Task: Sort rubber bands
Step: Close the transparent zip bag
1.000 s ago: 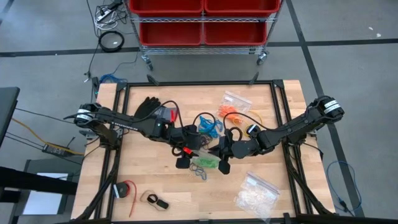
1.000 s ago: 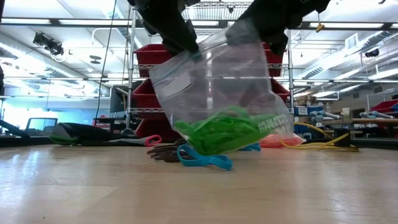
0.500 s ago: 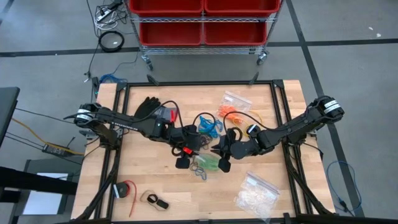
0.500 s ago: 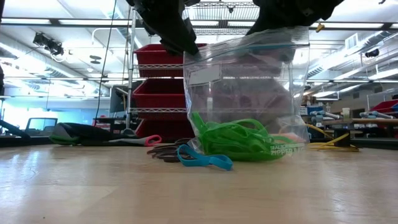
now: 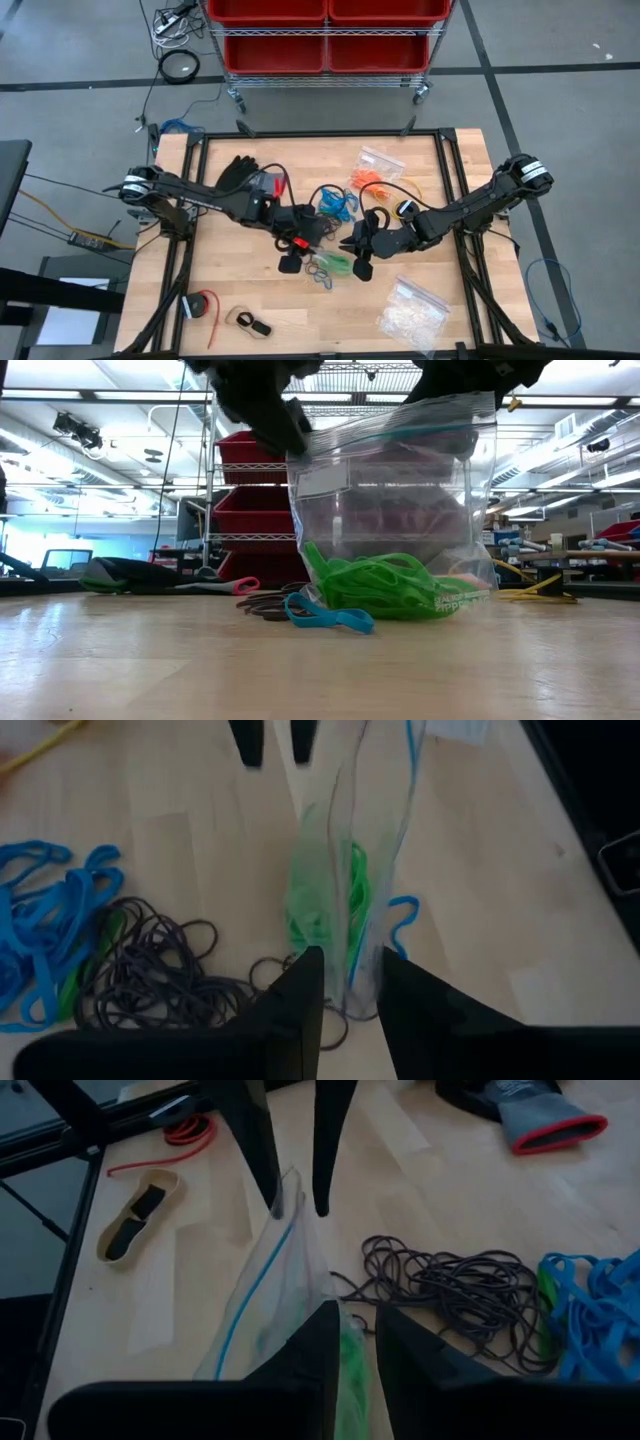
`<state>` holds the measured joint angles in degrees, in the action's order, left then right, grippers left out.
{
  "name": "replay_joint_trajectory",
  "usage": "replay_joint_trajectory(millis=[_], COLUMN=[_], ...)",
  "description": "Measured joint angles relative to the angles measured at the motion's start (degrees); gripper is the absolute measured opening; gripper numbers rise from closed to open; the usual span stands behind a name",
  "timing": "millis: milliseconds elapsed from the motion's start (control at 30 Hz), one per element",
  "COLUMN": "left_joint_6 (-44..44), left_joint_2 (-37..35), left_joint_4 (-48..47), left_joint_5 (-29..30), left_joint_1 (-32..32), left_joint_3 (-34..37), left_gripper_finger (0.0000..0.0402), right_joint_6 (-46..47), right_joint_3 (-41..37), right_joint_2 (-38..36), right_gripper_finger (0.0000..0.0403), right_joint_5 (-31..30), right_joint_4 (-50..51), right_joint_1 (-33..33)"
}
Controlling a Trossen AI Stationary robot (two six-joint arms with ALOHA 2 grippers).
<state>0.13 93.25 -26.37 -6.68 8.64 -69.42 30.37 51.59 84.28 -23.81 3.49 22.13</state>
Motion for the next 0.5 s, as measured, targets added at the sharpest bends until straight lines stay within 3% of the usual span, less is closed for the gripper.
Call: replay_joint_trajectory(millis=[500], left_joint_6=[1.38], left_joint_2=[0.02], left_joint_4=[7.56], left_joint_5=[0.17], left_joint_1=[0.0], left_joint_3=[4.03], left_gripper_finger=[0.0095], right_joint_6=[0.14], right_joint_3=[0.0], right_joint_2=[-0.01], right_gripper_finger=[0.0056], right_joint_5=[-0.07], right_joint_4=[1.61], right_joint_1=[0.11])
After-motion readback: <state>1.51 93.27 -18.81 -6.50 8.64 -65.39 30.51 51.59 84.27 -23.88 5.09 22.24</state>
